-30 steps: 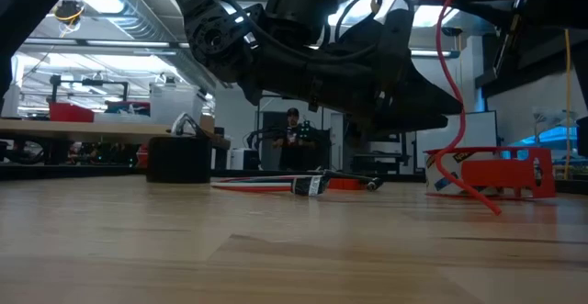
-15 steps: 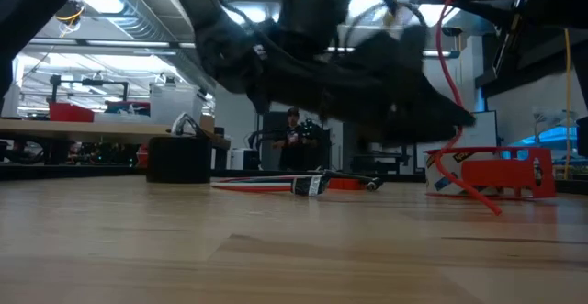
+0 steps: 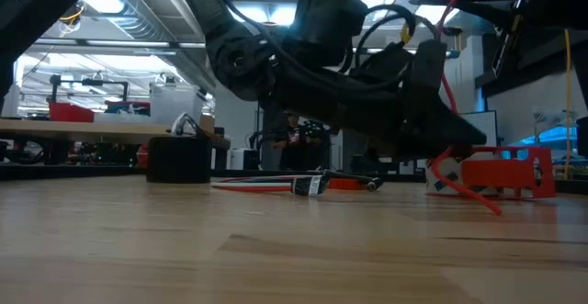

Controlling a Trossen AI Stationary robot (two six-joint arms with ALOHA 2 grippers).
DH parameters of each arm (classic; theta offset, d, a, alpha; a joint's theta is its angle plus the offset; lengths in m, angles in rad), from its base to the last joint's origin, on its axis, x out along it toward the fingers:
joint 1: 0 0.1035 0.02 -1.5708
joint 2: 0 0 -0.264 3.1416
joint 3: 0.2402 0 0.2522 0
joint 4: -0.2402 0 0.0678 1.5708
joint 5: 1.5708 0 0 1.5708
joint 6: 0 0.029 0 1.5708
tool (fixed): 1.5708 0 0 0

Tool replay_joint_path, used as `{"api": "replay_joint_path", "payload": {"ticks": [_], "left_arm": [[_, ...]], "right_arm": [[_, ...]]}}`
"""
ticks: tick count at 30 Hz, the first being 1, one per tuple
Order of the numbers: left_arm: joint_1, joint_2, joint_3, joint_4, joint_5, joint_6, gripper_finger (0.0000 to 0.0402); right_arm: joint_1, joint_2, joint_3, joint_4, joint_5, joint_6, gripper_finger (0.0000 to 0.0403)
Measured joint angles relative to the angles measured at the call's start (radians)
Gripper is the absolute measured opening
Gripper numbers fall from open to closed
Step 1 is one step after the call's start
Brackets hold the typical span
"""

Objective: Coil cords
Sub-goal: Coil the red wire onto the spool

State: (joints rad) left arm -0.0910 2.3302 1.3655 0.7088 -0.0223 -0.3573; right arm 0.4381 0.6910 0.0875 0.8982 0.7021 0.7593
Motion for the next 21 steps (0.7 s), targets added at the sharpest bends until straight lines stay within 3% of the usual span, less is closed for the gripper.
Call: {"api": "replay_joint_path", "payload": {"ticks": [10,21], "left_arm": [[0.017,-0.001,0.0,-0.053,0.004,-0.093,0.0007],[0.054,-0.113,-0.001,-0.455,0.053,-0.103,0.0002]], "right_arm": [[0.0,0.0,0.0,-0.014,-0.001,0.003,0.0003],[0.0,0.0,0.0,-0.13,-0.031,0.147,0.0003]]}}
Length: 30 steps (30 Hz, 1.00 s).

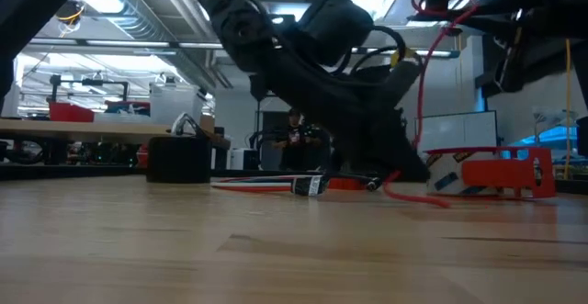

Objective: Coil cords
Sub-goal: Coil the red wire onto the spool

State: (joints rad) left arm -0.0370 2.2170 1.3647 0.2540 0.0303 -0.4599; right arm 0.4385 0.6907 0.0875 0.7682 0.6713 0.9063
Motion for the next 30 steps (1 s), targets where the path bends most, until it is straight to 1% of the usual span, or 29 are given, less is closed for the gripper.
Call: {"api": "replay_joint_path", "payload": {"ticks": [7,9,12,17,20,22,26,30], "left_arm": [[0.045,-0.077,0.0,-0.288,0.003,-0.008,0.0001],[0.063,-0.097,-0.001,-0.357,0.019,-0.01,0.0001],[0.091,-0.14,-0.001,-0.433,0.086,-0.012,0.0001],[0.15,-0.198,0.0,-0.552,0.268,-0.012,0.0001],[0.19,-0.213,0.0,-0.594,0.348,-0.018,0.0],[0.213,-0.214,0.0,-0.605,0.378,-0.034,0.0],[0.256,-0.214,0.0,-0.614,0.39,-0.041,0.0],[0.301,-0.214,0.0,-0.613,0.392,-0.068,0.0]], "right_arm": [[0.0,0.0,0.0,-0.113,-0.091,0.158,0.0003],[0.0,0.0,0.0,-0.157,-0.11,0.209,0.0003],[0.0,0.0,0.0,-0.242,-0.116,0.295,0.0003],[0.0,0.0,0.0,-0.372,-0.116,0.418,0.0003],[0.0,0.0,0.0,-0.395,-0.125,0.449,0.0003],[0.0,0.0,0.0,-0.394,-0.134,0.451,0.0003],[0.0,0.0,0.0,-0.392,-0.134,0.456,0.0003],[0.0,0.0,0.0,-0.391,-0.158,0.461,0.0003]]}}
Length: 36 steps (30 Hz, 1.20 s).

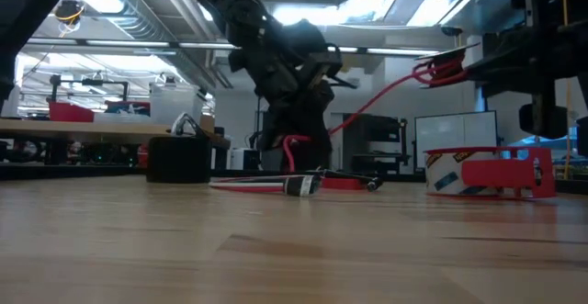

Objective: Coil cords
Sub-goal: Coil the red wire onto the spool

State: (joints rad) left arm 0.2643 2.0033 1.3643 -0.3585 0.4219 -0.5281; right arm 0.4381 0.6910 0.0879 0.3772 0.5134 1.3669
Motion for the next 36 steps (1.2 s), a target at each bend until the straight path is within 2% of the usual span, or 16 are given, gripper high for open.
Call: {"api": "replay_joint_path", "payload": {"ticks": [7,10,14,17,26,31,36], "left_arm": [[0.066,0.0,0.002,0.007,0.067,-0.063,0.0],[0.083,0.001,0.011,0.027,0.154,-0.126,0.0],[0.095,0.002,0.011,0.148,0.338,-0.271,0.0],[0.091,0.002,0.012,0.243,0.406,-0.393,0.0],[0.068,0.037,0.012,0.269,0.432,-0.632,0.0],[0.057,0.128,0.012,0.311,0.43,-0.676,0.0],[0.068,0.184,0.011,0.474,0.426,-0.696,0.0]], "right_arm": [[0.0,0.0,0.0,-0.019,-0.038,0.07,0.0003],[0.0,0.0,0.0,-0.043,-0.062,0.129,0.0003],[0.0,0.0,0.0,-0.085,-0.099,0.225,0.0003],[0.0,0.0,0.0,-0.092,-0.117,0.259,0.0003],[0.0,0.003,0.004,-0.101,-0.122,0.277,0.0003],[0.0,0.062,0.094,-0.259,-0.119,0.246,0.0003],[0.0,0.175,0.225,-0.41,-0.085,0.136,0.0003]]}}
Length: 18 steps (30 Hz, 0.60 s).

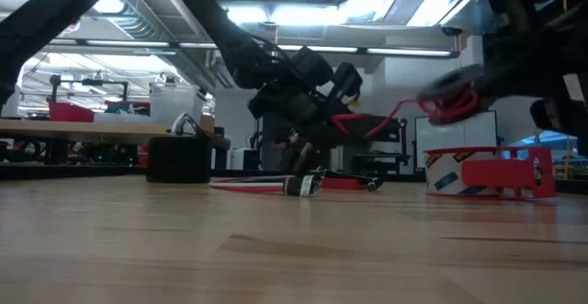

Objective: Coil cords
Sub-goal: Coil the red wire onto the spool

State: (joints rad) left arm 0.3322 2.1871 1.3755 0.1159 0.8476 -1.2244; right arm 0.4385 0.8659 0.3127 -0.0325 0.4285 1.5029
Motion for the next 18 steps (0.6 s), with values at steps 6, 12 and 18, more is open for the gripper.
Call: {"api": "replay_joint_path", "payload": {"ticks": [6,12,18], "left_arm": [[0.038,0.003,0.001,0.086,-0.023,-0.044,0.0],[0.047,0.003,0.001,0.116,-0.029,-0.111,0.0],[0.034,0.003,0.001,0.214,0.038,-0.214,0.0]], "right_arm": [[-0.001,0.16,0.103,-0.17,0.078,0.017,0.0003],[-0.035,0.329,0.206,-0.208,0.12,0.038,0.0003],[-0.109,0.476,0.328,-0.303,0.099,0.043,0.0003]]}}
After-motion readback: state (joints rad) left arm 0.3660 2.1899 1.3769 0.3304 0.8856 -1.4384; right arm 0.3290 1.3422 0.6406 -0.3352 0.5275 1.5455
